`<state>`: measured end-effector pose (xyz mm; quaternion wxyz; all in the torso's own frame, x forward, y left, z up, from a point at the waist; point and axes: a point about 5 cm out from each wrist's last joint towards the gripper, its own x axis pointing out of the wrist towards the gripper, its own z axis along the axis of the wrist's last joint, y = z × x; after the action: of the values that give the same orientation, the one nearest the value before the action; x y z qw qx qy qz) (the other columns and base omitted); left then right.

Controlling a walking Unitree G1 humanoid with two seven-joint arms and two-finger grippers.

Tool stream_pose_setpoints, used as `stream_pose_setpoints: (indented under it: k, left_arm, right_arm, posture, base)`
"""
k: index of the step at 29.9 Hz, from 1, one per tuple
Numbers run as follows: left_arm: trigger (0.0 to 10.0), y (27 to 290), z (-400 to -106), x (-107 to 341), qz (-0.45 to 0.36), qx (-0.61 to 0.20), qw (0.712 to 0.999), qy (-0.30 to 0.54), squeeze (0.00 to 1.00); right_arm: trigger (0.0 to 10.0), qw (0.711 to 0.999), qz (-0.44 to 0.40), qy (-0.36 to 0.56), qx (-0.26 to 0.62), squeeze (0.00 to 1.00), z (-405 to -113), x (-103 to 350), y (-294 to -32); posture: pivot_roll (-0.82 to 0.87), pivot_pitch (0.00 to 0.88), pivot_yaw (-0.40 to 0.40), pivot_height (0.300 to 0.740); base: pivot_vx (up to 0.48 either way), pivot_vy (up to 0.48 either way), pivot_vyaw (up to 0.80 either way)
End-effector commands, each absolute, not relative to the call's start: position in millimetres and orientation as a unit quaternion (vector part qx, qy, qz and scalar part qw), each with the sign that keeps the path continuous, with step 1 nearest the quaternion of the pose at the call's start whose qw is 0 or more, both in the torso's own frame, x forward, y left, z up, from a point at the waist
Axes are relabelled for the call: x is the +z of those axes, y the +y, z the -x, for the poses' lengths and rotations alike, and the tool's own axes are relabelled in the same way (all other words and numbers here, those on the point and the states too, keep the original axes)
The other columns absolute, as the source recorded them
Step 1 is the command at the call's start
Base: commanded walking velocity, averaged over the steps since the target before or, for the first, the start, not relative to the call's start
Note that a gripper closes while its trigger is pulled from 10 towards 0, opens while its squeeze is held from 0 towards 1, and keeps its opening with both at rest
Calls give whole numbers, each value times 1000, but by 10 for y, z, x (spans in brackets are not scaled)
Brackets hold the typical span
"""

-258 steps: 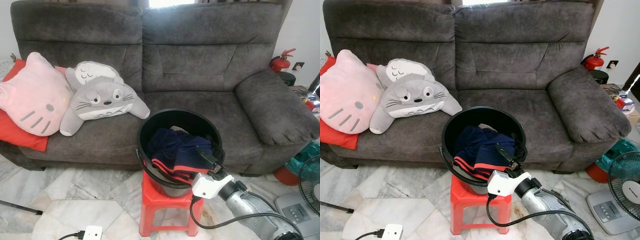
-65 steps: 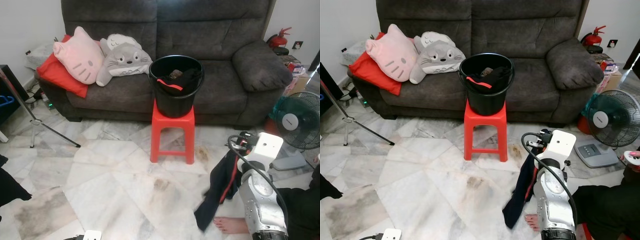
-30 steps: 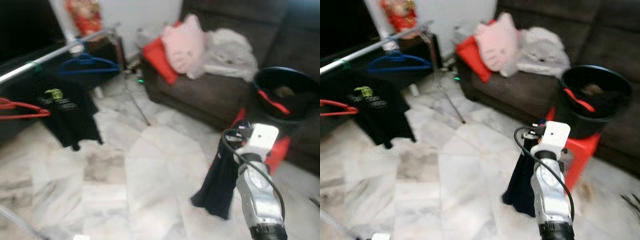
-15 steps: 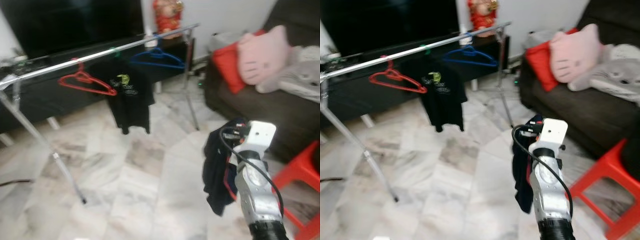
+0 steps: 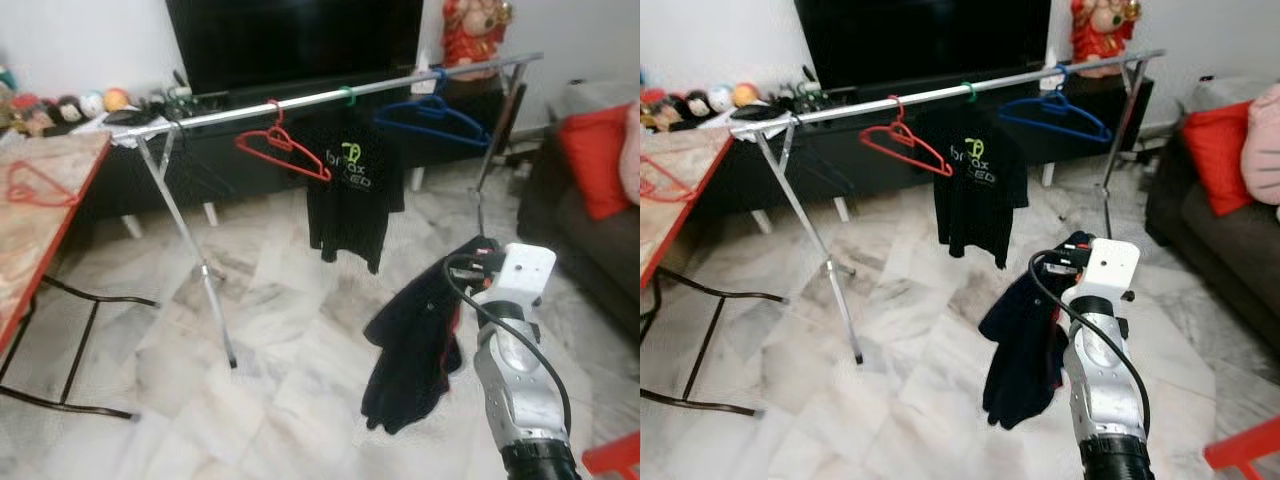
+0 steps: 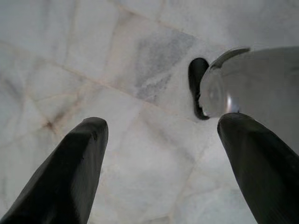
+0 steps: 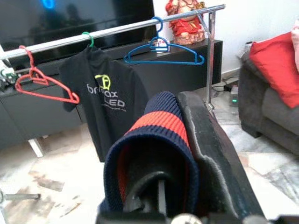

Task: Hang hanger

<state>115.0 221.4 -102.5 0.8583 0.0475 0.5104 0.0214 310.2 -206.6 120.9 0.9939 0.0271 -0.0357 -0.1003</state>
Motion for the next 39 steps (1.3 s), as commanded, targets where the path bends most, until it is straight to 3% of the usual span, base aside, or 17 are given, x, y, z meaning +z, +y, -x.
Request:
stream_pose_setpoints:
  k: [1,39]
  left_arm:
    - [10000,2257,-1137,-1020,-54,25,856,513,0]
    - [10000,2177,-1082,-1050,-53,13,854,517,0]
  right_arm:
    - [10000,995,-35,-43,-86,0,-3142,1258,-1980]
    - [10000,996,-21,-57,-59,0,-3173,1353,-1910]
  posture:
    - [-64,0,25,740]
    - [-70,0,19,740]
  base:
    - [0,0,0]
    - [0,-121,0]
